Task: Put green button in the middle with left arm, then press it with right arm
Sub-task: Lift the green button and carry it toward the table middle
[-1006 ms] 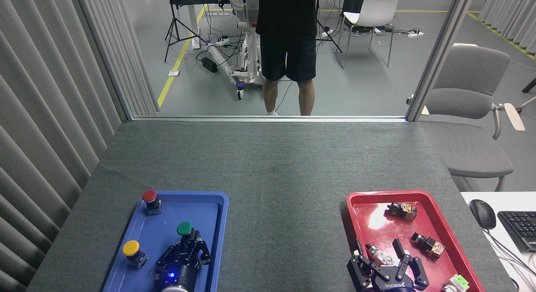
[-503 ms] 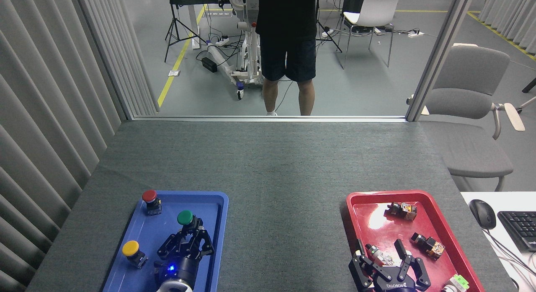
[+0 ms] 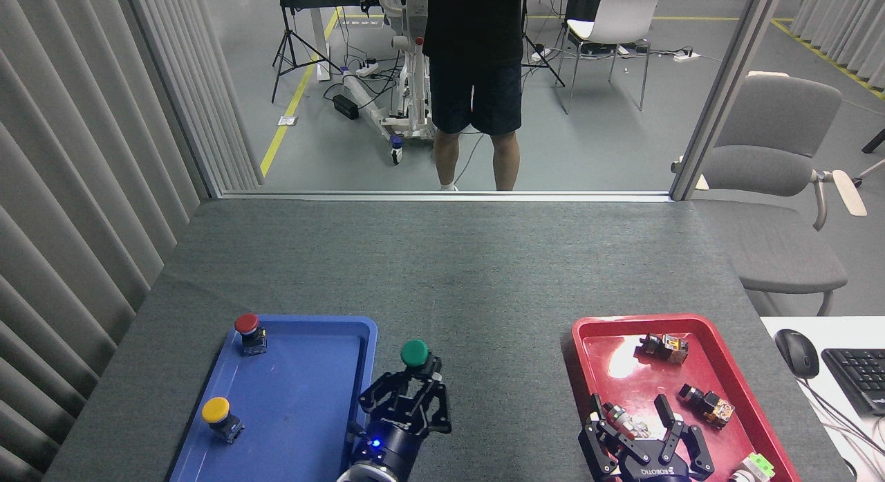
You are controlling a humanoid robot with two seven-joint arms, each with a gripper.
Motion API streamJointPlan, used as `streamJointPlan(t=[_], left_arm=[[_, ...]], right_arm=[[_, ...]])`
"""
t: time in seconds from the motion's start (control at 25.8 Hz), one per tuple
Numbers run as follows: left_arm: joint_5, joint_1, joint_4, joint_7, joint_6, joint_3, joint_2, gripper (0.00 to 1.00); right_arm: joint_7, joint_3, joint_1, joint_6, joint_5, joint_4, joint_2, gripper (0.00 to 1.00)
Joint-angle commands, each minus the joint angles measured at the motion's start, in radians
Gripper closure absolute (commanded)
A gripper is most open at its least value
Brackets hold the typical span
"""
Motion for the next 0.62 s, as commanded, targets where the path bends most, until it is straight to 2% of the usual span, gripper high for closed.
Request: streamJointPlan(t=[0.0, 0.23, 0.58], left_arm=[[-0.043, -0.046, 0.111, 0.001, 0.012, -0.118, -0.025, 0.91], [-0.063, -0.098, 0.217, 0.004, 0.045, -0.15, -0.062, 0.91], [-0.02, -0.176, 0.364, 0.004, 0.035, -0.158, -0.063, 0.9]], right_arm=[[-0.002, 0.001, 0.0, -0.001, 0.0, 0.0, 0.0, 0.0], [-0.002, 0.001, 0.0, -0.001, 0.0, 0.0, 0.0, 0.0], [-0.002, 0.003, -0.002, -0.001, 0.0, 0.0, 0.002, 0.0]])
